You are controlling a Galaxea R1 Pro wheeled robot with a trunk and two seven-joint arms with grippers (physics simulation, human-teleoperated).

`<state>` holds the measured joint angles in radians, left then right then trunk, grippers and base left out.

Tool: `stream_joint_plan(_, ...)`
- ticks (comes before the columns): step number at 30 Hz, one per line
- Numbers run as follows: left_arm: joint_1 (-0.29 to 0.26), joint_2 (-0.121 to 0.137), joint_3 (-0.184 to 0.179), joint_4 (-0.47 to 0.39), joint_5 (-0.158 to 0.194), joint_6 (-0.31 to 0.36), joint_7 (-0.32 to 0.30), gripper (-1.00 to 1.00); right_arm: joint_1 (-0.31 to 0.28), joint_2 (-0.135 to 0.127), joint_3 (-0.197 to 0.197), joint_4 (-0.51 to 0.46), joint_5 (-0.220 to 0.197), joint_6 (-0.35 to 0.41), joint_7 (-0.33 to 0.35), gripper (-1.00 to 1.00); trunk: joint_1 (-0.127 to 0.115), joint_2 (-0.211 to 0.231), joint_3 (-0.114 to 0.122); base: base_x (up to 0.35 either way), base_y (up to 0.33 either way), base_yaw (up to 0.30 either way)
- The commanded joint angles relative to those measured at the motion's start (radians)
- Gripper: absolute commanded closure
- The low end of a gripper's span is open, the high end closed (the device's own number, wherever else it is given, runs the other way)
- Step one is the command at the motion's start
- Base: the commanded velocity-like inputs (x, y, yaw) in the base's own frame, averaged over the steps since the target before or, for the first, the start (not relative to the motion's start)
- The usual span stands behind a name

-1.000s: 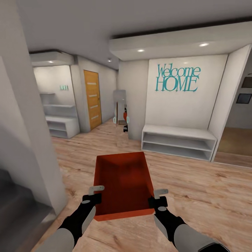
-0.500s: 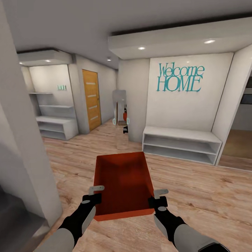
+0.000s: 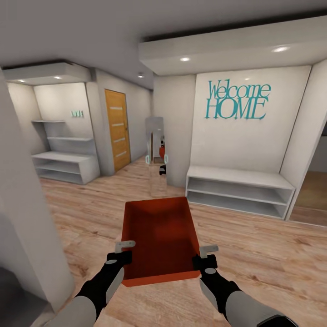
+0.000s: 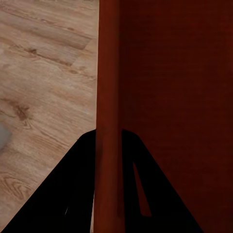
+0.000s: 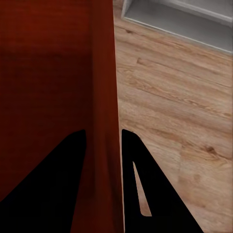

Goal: Move the two storage containers from the living room to the garage. In the garage, place one container on the floor and stack the other container on top of it (either order is fine).

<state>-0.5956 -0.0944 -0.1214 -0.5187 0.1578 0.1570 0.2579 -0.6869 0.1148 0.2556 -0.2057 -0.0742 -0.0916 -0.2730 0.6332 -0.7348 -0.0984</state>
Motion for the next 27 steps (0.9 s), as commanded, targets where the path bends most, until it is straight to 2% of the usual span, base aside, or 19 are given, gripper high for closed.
stream_joint_plan(1,-0.001,-0.007,0.012,-0.007,0.06,0.009,0.02,1.0,0.0,0.06,-0.017,0.003,-0.013,-0.008,0.0,1.0,0.001,-0.001,-0.002,0.324,0.0,0.0)
stream_joint_plan(27,-0.001,-0.007,0.012,-0.007,0.059,0.009,0.02,1.0,0.0,0.06,-0.017,0.003,-0.012,-0.008,0.0,1.0,0.001,-0.001,-0.002,0.324,0.0,0.0)
